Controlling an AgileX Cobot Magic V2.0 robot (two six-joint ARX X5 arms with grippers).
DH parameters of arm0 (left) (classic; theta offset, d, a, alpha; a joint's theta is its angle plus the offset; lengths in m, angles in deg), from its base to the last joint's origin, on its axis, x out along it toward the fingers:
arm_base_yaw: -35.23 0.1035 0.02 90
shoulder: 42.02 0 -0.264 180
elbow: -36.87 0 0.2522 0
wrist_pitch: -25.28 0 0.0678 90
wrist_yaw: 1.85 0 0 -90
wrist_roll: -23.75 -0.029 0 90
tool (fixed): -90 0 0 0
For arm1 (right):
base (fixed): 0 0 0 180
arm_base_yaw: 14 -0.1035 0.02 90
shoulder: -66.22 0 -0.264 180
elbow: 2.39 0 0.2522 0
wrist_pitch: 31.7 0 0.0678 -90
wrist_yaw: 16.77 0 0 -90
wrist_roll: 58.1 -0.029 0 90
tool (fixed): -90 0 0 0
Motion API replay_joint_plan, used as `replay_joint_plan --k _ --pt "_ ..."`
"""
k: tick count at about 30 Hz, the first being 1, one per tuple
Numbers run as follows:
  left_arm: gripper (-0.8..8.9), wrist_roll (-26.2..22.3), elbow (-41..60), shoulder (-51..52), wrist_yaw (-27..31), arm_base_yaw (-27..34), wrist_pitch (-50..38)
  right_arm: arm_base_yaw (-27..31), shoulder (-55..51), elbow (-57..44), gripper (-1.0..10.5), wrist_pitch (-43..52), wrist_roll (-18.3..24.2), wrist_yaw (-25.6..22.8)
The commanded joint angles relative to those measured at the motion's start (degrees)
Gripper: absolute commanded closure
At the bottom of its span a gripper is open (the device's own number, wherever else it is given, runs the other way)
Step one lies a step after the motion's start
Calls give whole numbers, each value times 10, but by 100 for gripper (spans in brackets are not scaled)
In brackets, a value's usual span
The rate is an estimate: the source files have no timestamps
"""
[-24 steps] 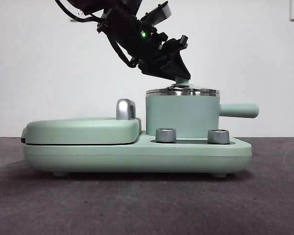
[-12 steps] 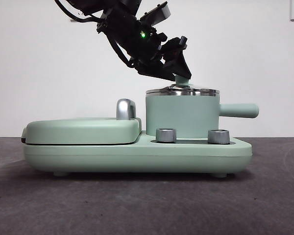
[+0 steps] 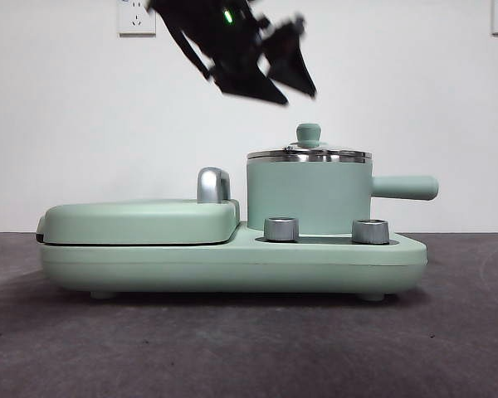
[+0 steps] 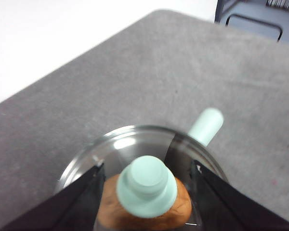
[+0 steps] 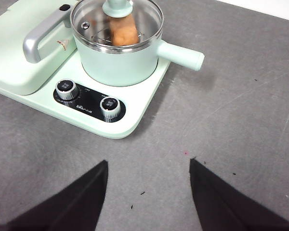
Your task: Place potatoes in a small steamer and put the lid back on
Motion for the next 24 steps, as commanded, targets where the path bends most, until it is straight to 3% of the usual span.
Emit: replay_joint_plan --k 1,10,24 --pt "526 59 -12 23 -11 16 20 -3 2 3 684 -1 -7 0" --pt "528 76 -11 103 -11 60 91 -3 2 3 683 -3 -7 2" --pt "534 51 40 210 -12 92 174 -3 2 3 683 -3 -7 22"
